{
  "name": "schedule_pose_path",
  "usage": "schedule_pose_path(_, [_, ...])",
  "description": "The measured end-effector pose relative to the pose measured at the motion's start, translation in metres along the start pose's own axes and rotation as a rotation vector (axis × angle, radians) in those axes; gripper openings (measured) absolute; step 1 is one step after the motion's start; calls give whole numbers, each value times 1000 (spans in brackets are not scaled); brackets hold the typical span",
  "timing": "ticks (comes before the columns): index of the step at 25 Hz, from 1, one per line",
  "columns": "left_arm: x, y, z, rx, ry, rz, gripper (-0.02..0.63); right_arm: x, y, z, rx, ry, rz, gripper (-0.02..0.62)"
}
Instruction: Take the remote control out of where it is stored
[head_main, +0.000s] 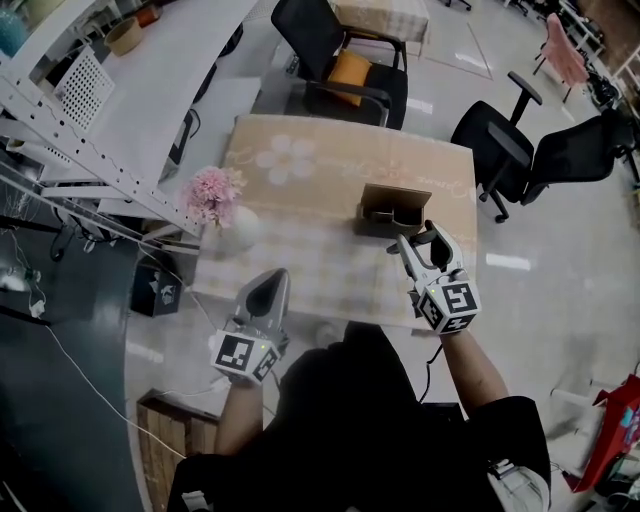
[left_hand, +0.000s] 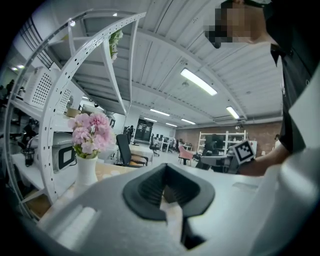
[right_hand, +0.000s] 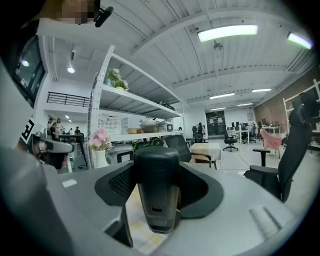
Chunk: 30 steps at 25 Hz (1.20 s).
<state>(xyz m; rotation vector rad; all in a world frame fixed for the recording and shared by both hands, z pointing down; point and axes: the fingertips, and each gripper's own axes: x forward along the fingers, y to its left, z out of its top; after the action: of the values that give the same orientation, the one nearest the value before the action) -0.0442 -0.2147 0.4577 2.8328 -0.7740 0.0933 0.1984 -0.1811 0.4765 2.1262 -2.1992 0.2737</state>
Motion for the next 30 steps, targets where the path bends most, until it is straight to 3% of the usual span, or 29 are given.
schedule_pose_path(14, [-47,16,-10,-19,14,143,2,29,80,-33,-4,63,296,249])
schedule_pose_path(21, [-72,29,-18,-26,34,205,2,50,113,-46,-15,83,381,249])
schedule_pose_path(30, [-71,24,-23,-23,54,207,2,52,122,-62,-43,114,427,249])
